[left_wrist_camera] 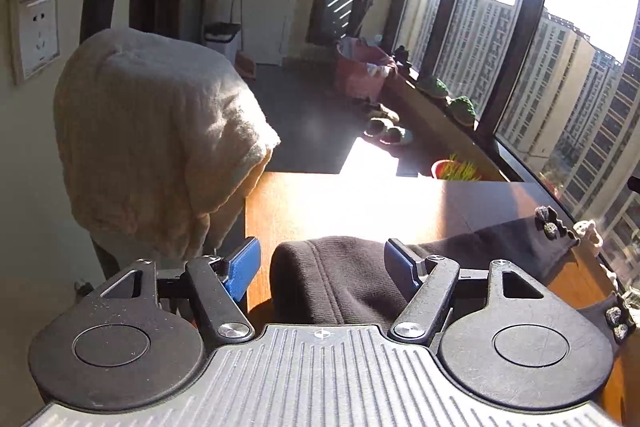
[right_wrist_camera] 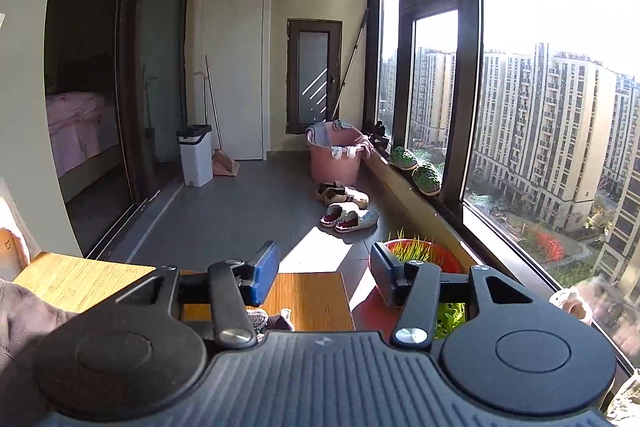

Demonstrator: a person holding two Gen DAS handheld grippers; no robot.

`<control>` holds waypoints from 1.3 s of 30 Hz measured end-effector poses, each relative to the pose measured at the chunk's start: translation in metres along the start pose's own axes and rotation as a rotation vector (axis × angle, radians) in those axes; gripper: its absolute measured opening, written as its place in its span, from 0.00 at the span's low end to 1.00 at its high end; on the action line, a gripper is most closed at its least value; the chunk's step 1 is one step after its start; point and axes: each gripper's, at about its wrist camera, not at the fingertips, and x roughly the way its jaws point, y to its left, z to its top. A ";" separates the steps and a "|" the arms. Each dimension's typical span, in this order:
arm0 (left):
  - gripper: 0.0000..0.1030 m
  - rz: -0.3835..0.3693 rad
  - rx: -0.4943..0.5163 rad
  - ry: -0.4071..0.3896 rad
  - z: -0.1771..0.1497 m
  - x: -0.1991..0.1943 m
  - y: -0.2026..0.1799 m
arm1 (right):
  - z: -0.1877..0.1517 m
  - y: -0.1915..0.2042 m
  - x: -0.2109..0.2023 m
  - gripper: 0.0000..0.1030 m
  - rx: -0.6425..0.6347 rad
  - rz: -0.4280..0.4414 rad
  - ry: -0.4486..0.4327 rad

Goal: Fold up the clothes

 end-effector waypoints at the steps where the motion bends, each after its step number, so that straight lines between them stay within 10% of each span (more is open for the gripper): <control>1: 0.77 -0.033 0.009 0.023 -0.006 -0.002 -0.004 | -0.012 0.003 -0.002 0.50 -0.007 0.025 0.038; 6: 0.78 -0.200 0.033 0.152 -0.051 -0.011 -0.037 | -0.077 0.023 -0.034 0.54 -0.037 0.169 0.210; 11: 0.78 -0.182 0.031 0.218 -0.075 0.012 -0.043 | -0.122 0.047 -0.055 0.60 -0.053 0.246 0.321; 26: 0.94 -0.197 -0.009 0.078 -0.045 0.044 -0.046 | -0.058 0.065 0.038 0.68 -0.054 0.191 0.140; 32: 0.94 -0.165 -0.039 0.137 -0.054 0.058 -0.056 | -0.055 0.071 0.100 0.76 0.084 0.202 0.300; 39: 0.95 -0.115 -0.077 0.115 -0.052 0.048 -0.062 | -0.063 0.051 0.070 0.80 0.070 0.079 0.208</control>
